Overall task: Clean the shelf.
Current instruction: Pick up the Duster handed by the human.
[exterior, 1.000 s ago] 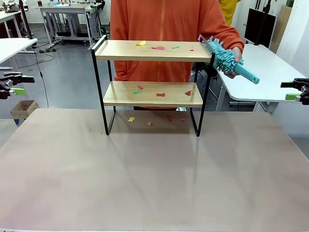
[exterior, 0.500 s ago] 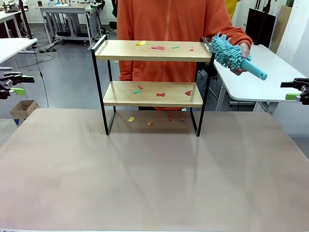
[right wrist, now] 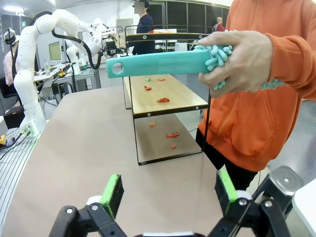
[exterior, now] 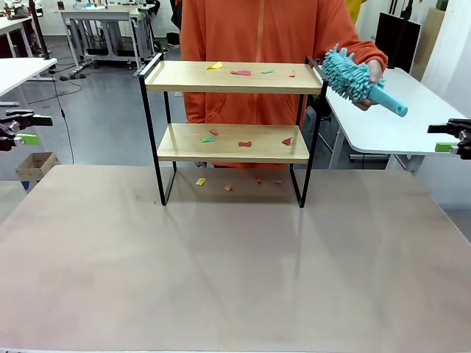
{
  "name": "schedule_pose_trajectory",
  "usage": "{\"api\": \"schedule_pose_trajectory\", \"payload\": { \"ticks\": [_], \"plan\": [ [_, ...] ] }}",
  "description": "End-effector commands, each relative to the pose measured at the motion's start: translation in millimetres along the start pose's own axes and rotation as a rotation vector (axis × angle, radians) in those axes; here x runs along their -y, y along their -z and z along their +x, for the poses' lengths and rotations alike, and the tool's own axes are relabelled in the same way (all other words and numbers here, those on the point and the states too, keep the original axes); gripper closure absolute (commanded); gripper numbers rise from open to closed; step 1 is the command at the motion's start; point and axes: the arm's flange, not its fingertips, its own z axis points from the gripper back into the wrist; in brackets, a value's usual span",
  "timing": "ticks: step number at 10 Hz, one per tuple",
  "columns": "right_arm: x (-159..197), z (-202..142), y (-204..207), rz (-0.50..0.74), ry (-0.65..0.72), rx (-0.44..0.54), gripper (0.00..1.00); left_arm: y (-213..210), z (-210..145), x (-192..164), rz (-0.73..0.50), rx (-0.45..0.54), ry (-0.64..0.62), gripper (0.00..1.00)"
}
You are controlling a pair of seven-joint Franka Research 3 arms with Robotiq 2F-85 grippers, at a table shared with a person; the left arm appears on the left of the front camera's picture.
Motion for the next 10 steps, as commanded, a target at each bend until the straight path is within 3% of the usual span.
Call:
{"api": "schedule_pose_trajectory", "payload": {
  "ticks": [1, 2, 5, 7, 10],
  "plan": [
    [0, 2, 1, -0.001, -0.002, 0.003, 0.00, -1, 3, 0, -0.006, 0.006, 0.004, 0.00],
    [0, 0, 0, 0.000, 0.000, 0.000, 0.00, -1, 3, 0, -0.006, 0.006, 0.004, 0.00],
    [-31, 67, -5, -0.132, 0.198, -0.193, 0.00, -1, 3, 0, -0.006, 0.006, 0.004, 0.00],
    [-45, 110, 10, -0.312, 0.314, -0.356, 0.00, -1, 3, 0, -0.006, 0.006, 0.004, 0.00],
    [-77, 168, 51, -0.558, 0.401, -0.485, 0.00, -1, 3, 0, -0.006, 0.006, 0.004, 0.00]
  ]
}}
